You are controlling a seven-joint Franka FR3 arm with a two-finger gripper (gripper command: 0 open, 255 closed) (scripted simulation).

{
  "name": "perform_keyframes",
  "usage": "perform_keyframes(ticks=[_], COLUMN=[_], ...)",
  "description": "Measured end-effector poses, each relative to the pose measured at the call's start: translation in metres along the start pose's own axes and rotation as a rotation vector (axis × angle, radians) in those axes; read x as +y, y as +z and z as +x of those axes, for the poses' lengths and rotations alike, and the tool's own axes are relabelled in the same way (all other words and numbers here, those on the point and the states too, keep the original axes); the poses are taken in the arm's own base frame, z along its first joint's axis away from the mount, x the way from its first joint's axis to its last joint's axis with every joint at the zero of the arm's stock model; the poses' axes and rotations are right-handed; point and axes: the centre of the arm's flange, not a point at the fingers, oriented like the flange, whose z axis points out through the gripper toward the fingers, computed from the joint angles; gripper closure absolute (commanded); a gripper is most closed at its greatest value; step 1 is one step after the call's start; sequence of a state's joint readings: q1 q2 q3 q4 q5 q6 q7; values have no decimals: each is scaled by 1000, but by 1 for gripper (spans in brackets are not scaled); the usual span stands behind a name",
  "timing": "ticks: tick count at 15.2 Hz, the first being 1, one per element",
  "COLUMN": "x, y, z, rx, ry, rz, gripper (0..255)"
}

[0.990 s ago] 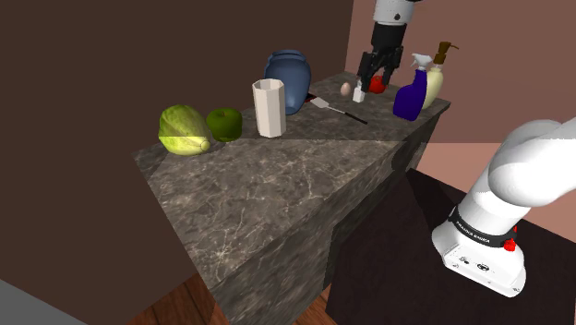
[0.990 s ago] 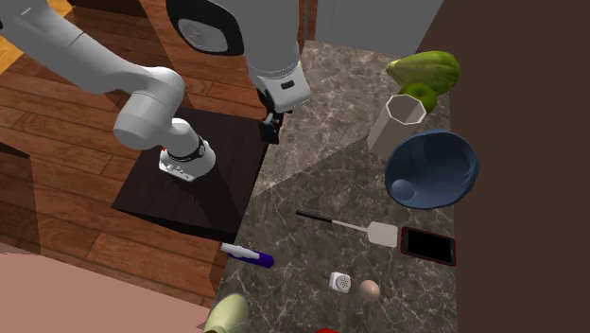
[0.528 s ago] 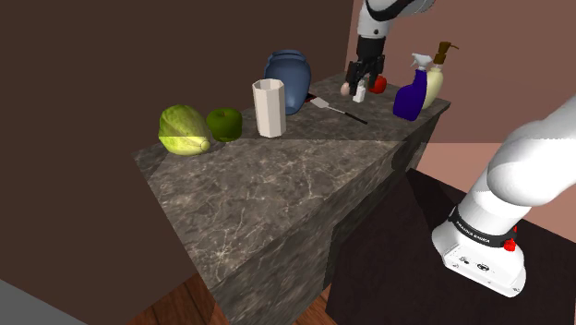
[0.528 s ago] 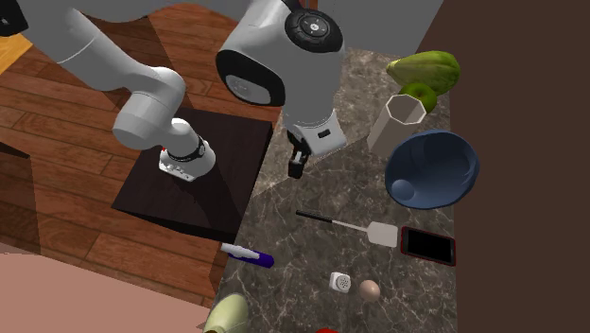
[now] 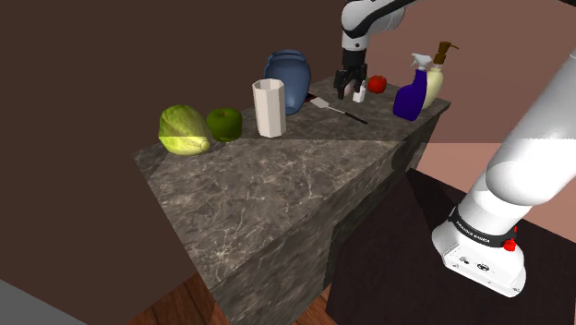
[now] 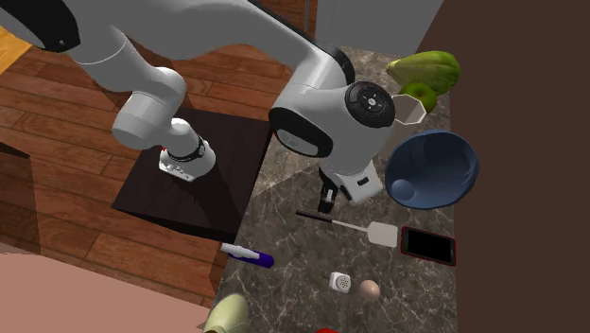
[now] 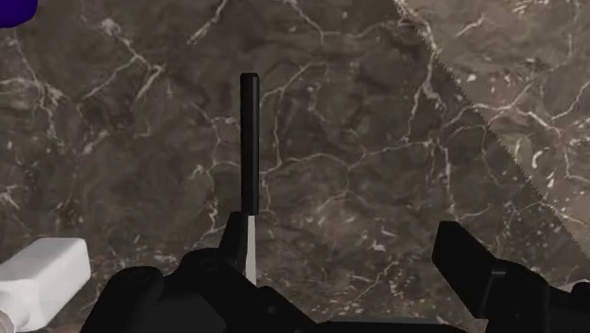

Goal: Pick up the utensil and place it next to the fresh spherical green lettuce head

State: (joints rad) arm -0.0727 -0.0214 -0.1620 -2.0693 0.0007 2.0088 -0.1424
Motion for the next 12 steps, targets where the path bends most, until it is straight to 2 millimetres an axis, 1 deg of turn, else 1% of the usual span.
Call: perform_keyframes(ticks=[1,4,6,8,10,12], x=[7,25,37,44,47,48], y=[6,26,39,50,60,71], z=[8,43,62,77,84,85], rx=[-4,-14,-21,-26,-28,-28], ry=[-3,-11,-17,-22,-24,-24], rz=[-1,-6,-9,-10,-11,-11], gripper=[0,0,0,0,0,0])
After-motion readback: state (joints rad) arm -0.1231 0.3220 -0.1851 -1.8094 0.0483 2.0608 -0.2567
